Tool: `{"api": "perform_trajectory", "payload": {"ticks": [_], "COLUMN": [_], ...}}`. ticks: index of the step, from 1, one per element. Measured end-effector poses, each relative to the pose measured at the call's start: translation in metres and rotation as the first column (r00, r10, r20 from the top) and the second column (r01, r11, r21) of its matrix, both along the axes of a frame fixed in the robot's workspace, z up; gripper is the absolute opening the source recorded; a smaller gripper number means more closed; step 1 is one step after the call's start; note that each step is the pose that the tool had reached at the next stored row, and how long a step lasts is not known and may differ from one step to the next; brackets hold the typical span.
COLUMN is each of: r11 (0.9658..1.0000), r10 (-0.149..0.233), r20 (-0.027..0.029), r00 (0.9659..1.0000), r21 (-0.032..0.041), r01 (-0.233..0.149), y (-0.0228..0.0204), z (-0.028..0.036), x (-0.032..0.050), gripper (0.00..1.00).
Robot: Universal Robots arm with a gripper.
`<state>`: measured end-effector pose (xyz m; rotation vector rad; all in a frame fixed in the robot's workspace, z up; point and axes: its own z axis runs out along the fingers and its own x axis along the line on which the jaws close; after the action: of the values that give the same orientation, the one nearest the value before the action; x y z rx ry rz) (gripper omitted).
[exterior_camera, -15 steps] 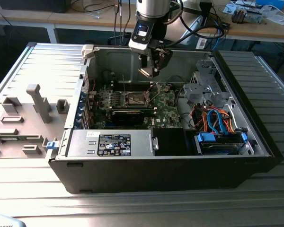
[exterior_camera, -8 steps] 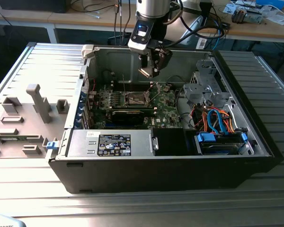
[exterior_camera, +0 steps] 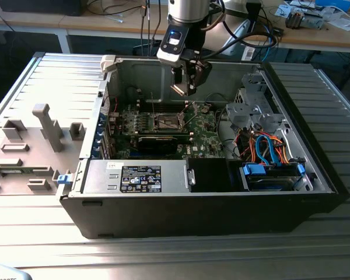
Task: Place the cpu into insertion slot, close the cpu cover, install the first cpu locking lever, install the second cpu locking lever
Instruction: 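Place the cpu into insertion slot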
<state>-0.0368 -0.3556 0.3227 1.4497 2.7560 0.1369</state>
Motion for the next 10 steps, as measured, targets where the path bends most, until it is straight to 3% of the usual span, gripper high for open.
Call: {"api": "perform_trajectory", "payload": {"ticks": [10], "r11": [0.9997], "r10": [-0.023], "r20": [0.0], "r00": [0.9997], "r21": [0.0001], "r01": [0.023], "y": [0.0], "z": [-0.0004], "x": [0.0], "gripper": [0.54]}}
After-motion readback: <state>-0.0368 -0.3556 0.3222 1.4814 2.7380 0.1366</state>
